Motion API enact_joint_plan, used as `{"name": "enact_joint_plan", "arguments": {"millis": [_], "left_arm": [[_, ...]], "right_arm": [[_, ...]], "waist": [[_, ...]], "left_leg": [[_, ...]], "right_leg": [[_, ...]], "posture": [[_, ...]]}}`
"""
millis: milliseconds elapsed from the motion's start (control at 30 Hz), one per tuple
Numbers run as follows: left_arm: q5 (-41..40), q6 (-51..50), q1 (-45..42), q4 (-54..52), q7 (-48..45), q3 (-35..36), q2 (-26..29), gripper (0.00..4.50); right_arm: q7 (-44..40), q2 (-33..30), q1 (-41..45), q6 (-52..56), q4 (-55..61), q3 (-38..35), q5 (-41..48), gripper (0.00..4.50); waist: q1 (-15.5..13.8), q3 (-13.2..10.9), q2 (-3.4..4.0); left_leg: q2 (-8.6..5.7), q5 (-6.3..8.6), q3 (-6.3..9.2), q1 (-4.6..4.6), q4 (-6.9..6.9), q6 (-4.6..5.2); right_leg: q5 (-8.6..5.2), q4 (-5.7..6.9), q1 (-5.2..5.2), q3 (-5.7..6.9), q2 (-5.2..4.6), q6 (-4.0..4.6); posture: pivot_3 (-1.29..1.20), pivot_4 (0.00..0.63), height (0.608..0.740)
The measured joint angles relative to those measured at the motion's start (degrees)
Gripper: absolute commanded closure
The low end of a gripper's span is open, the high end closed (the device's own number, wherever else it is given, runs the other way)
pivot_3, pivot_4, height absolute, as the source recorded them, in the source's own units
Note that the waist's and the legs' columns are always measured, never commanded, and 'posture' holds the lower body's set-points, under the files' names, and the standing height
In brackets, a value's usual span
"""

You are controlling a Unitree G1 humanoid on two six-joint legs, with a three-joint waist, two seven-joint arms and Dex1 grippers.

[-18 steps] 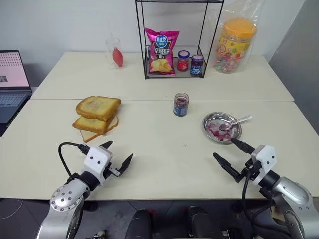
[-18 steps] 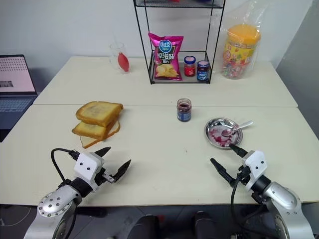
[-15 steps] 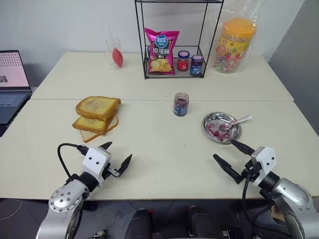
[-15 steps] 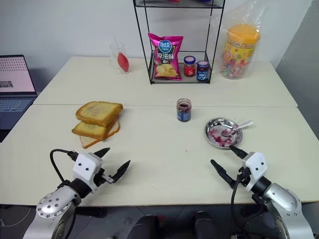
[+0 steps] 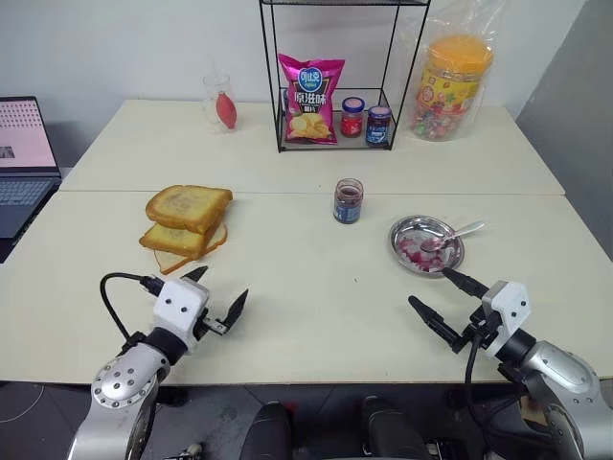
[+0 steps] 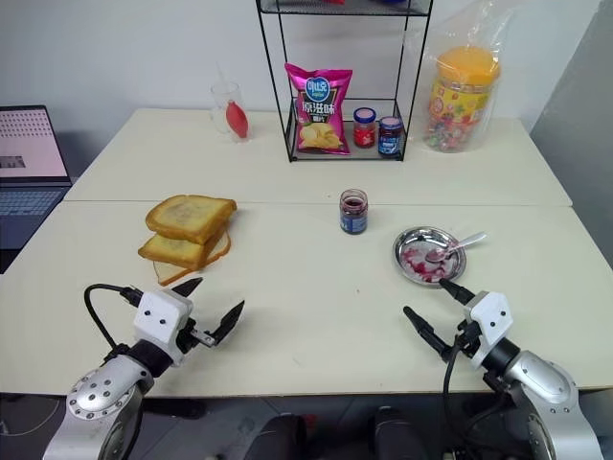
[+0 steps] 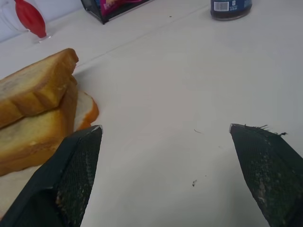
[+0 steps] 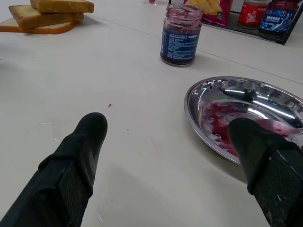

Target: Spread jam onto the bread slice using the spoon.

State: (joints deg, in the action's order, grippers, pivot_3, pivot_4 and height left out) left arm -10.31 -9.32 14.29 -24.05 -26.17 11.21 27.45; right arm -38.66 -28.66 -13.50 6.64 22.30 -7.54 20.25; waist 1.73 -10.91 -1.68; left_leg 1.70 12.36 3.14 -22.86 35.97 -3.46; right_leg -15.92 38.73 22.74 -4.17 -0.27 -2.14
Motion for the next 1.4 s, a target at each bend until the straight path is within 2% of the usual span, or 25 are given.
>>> {"name": "enact_joint_plan", "arguments": {"millis": [100,267,400,500,633,767,933,1167,1400], "left_arm": [[-2.24,1.30,-0.02,0.00,-0.14,2.62,-1.05,0.02],[-2.25,1.52,-2.00,0.20,2.29,3.15,-2.90,0.02],[-5.13,-3.27,-8.86,2.40,8.04,6.59,-5.40,0.02],[-8.99,-10.55,-17.11,5.92,13.68,11.17,-6.62,0.02],[-11.66,-16.82,-25.35,11.05,18.19,13.59,-6.61,0.02],[-12.42,-20.51,-32.36,16.68,21.97,14.70,-6.55,0.02],[-12.78,-23.05,-42.45,28.77,27.00,17.43,-6.18,0.02],[-13.00,-25.81,-48.77,40.55,29.25,18.24,-5.60,0.02],[-13.72,-27.75,-52.32,44.19,30.45,18.34,-5.68,0.02]], "right_arm": [[-0.37,-0.01,0.19,-0.04,0.00,0.36,0.04,0.00],[-1.54,-0.19,1.75,-0.03,0.04,1.84,0.08,0.00],[-2.15,-0.61,5.02,1.92,0.57,3.08,0.46,0.00],[-2.31,-1.57,9.72,5.84,2.69,4.61,1.51,0.00],[-1.71,-2.53,16.41,12.74,5.77,7.24,2.86,0.00],[-0.78,-2.63,20.35,17.38,7.20,8.65,3.95,0.00],[0.36,-2.13,24.44,21.95,8.32,8.94,5.95,0.00],[0.48,-2.09,32.89,29.13,9.04,8.83,11.53,0.00],[0.18,-3.85,35.67,33.75,10.15,8.17,16.24,0.00]], "waist": [[-0.01,0.00,0.00],[0.00,0.00,-0.01],[0.00,-0.01,-0.03],[0.04,-0.01,-0.03],[0.06,-0.02,-0.05],[0.01,-0.05,-0.11],[0.03,-0.11,-0.22],[0.10,-0.17,-0.32],[0.03,-0.17,-0.34]], "left_leg": [[0.00,0.00,0.00,0.00,-0.01,0.00],[-0.02,0.00,0.00,0.00,0.03,0.00],[-0.01,-0.01,0.06,0.02,0.08,0.00],[-0.01,-0.01,0.10,0.03,0.09,0.00],[-0.02,0.00,0.14,-0.05,0.04,0.00],[-0.02,0.00,0.18,-0.08,0.04,-0.01],[-0.04,0.00,0.19,-0.06,0.08,-0.01],[-0.03,0.00,0.26,-0.10,0.05,-0.01],[-0.05,0.00,0.26,-0.13,0.05,-0.01]], "right_leg": [[0.00,0.00,0.00,0.01,0.00,0.00],[0.00,0.00,-0.03,0.00,0.00,-0.01],[0.02,0.09,-0.05,0.05,0.05,-0.03],[0.06,0.13,-0.05,0.07,0.09,-0.11],[0.28,0.00,-0.05,0.11,0.09,-0.49],[0.31,-0.07,-0.06,0.15,0.09,-0.54],[0.36,-0.07,-0.10,0.15,0.09,-0.62],[0.37,-0.03,-0.04,0.23,0.10,-0.62],[0.37,-0.08,-0.05,0.22,0.06,-0.62]], "posture": [[0.00,0.150,0.740],[0.00,0.150,0.740],[0.00,0.150,0.740],[0.00,0.150,0.740],[0.00,0.150,0.740],[0.00,0.150,0.740],[0.00,0.150,0.740],[0.00,0.150,0.740],[0.00,0.150,0.740]]}}
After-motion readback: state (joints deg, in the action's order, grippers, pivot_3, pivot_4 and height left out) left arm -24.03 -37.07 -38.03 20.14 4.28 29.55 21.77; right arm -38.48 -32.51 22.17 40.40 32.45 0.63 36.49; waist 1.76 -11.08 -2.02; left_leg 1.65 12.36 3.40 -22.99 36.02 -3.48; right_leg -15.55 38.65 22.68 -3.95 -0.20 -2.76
